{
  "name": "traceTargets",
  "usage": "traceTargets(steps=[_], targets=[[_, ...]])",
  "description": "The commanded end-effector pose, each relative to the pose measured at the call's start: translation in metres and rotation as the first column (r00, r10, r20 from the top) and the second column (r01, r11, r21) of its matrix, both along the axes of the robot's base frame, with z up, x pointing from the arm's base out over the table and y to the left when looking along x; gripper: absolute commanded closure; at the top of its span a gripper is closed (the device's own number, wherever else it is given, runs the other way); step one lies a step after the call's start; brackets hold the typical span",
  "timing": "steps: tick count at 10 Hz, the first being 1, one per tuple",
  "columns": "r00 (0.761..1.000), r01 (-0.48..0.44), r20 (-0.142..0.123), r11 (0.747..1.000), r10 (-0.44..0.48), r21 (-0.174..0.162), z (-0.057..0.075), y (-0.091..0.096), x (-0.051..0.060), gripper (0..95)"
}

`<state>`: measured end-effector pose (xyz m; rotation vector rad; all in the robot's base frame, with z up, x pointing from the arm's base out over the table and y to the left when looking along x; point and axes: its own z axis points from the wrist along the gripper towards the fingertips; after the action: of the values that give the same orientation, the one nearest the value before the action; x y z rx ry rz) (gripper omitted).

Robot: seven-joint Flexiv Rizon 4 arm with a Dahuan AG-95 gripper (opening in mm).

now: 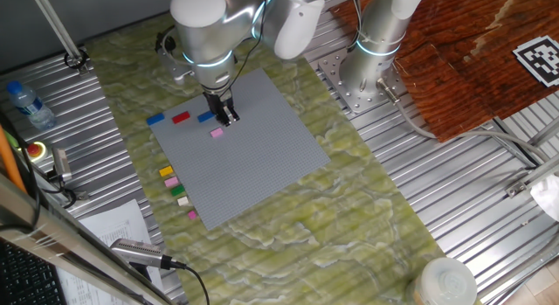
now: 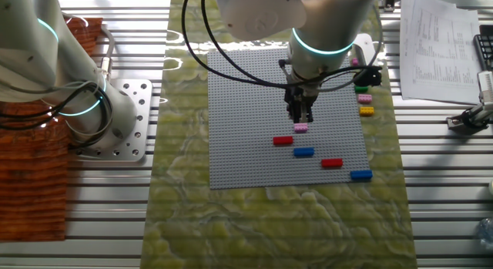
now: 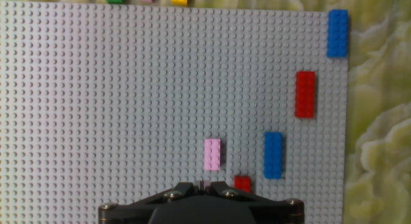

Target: Stack small Lego blocks randomly, one at a time

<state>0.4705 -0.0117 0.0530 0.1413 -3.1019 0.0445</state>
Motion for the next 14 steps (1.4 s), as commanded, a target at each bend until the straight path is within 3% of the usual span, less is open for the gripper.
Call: traceTargets(steps=[1,7,10,14], targets=[[1.000,-0.002,0.002,1.000,0.002,-0.002,0.0011,0.0001,-0.0007,95.0],[1.000,-0.016,0.004,1.000,0.016,-0.008,0.0013,0.0002,-0.0006,95.0],[1.000,0.002,0.008,1.000,-0.002,0.020,0.0018,0.0003,-0.0008,95.0],[1.000,0.024,0.002,1.000,-0.023,-0.003,0.0021,0.0011,-0.0007,95.0]])
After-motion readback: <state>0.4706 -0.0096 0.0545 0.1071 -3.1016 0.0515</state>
